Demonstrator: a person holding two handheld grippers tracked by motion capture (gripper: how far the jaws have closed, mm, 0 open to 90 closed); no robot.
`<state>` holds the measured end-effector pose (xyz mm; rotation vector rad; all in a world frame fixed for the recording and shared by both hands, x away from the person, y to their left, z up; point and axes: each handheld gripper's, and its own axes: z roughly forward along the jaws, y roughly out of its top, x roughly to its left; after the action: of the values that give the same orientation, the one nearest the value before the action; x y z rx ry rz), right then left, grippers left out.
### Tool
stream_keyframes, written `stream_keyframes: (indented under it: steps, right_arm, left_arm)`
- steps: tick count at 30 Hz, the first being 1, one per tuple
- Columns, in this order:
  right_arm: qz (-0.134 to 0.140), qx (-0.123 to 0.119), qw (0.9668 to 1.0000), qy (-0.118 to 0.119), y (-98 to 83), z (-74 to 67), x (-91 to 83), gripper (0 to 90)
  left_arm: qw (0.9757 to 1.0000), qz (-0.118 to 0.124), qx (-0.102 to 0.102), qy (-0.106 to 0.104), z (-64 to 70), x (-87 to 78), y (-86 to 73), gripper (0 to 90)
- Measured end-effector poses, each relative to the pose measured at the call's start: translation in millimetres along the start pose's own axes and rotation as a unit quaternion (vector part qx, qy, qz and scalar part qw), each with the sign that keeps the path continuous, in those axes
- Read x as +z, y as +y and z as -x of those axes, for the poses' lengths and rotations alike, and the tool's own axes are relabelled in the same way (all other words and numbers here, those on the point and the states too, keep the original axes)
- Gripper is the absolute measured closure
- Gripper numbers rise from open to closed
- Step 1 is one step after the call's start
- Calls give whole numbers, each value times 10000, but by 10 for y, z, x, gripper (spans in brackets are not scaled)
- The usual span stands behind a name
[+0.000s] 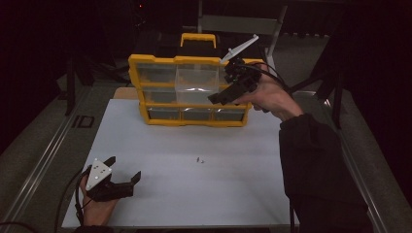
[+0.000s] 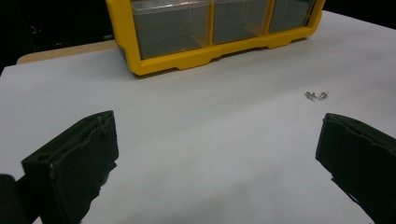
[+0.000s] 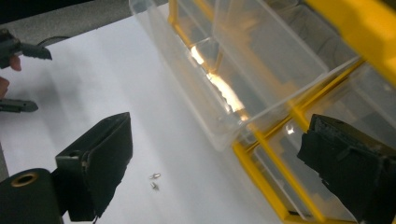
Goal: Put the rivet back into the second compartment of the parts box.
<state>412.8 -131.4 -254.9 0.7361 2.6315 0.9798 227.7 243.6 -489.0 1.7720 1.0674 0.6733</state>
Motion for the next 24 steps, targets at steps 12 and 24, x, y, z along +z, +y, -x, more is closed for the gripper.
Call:
stream_keyframes:
  steps: [12,24]
  right_arm:
    - [-58,-94,9999,55,-213,-90,155,96]
    - [-78,-147,9997,166,-459,-162,331,119]
  left_arm:
    - [10000,-1,1,-7,0,0,1,0]
    - [10000,14,5,3,0,-1,0,0]
